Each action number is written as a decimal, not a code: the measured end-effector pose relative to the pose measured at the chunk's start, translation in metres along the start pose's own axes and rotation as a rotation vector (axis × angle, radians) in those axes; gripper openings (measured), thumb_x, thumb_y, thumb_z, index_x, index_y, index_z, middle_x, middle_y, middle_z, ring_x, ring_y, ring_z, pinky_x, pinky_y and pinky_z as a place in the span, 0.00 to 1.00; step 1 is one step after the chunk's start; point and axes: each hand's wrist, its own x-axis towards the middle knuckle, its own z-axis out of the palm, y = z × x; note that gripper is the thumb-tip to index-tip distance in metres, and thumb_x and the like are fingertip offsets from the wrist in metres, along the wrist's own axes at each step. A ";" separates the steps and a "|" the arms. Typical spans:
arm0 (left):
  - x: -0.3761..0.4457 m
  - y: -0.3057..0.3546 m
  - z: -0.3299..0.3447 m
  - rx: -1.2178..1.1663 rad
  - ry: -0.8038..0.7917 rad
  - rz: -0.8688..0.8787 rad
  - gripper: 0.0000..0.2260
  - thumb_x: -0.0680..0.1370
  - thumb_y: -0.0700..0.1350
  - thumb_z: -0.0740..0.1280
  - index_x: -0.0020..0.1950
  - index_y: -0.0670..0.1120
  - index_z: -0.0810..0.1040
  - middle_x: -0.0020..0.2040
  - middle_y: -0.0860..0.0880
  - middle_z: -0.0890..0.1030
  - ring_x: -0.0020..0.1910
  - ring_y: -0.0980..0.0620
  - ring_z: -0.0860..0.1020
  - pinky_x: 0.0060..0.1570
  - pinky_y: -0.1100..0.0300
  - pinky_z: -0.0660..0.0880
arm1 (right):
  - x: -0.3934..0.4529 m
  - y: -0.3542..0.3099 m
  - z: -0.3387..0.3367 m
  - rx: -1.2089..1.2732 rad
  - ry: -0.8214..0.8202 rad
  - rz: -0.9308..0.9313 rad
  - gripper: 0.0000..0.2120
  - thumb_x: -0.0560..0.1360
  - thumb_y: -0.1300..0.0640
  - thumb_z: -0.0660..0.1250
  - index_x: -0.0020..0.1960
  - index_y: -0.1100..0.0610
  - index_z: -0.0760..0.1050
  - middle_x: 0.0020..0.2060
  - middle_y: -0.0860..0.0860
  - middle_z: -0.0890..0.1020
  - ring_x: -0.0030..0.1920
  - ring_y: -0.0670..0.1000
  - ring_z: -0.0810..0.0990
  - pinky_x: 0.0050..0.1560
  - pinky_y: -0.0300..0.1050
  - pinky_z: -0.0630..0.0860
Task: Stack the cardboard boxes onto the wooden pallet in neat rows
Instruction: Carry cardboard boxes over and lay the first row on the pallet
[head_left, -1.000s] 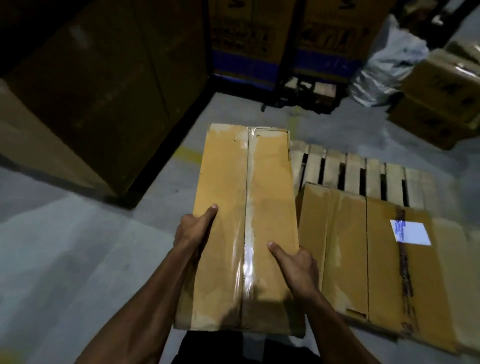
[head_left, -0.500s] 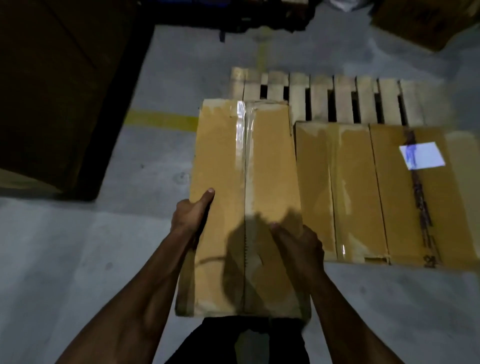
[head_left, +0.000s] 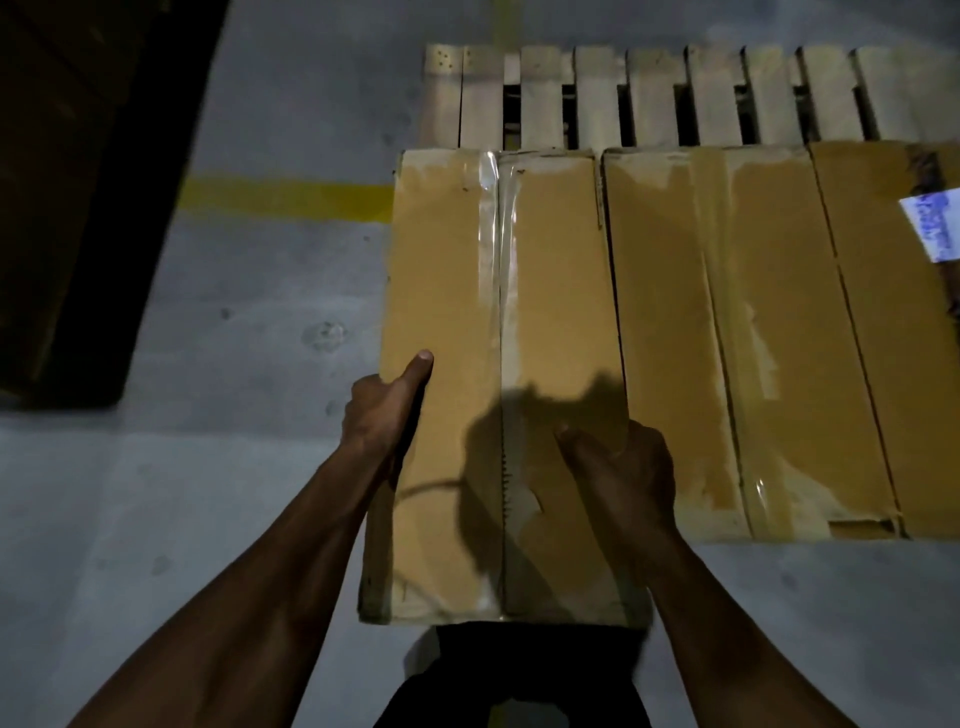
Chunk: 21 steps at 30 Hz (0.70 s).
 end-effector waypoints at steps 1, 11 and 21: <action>0.004 0.000 0.005 0.001 -0.011 0.000 0.36 0.69 0.71 0.68 0.62 0.43 0.75 0.58 0.42 0.80 0.54 0.39 0.79 0.60 0.43 0.76 | 0.005 0.002 0.004 0.001 0.009 -0.018 0.37 0.60 0.23 0.68 0.56 0.50 0.80 0.47 0.47 0.83 0.43 0.49 0.83 0.39 0.48 0.83; 0.033 0.014 0.029 -0.038 -0.049 0.044 0.29 0.72 0.67 0.69 0.59 0.44 0.78 0.54 0.43 0.82 0.52 0.40 0.80 0.61 0.44 0.76 | 0.046 0.011 0.025 -0.018 0.089 -0.022 0.45 0.55 0.15 0.65 0.59 0.46 0.79 0.49 0.44 0.81 0.46 0.50 0.83 0.43 0.54 0.83; 0.039 0.016 0.049 -0.104 -0.114 0.090 0.23 0.79 0.53 0.69 0.64 0.37 0.77 0.57 0.35 0.81 0.53 0.38 0.81 0.45 0.50 0.80 | 0.049 0.021 0.030 -0.245 0.178 -0.202 0.35 0.70 0.42 0.75 0.72 0.51 0.69 0.63 0.53 0.69 0.62 0.57 0.68 0.61 0.54 0.71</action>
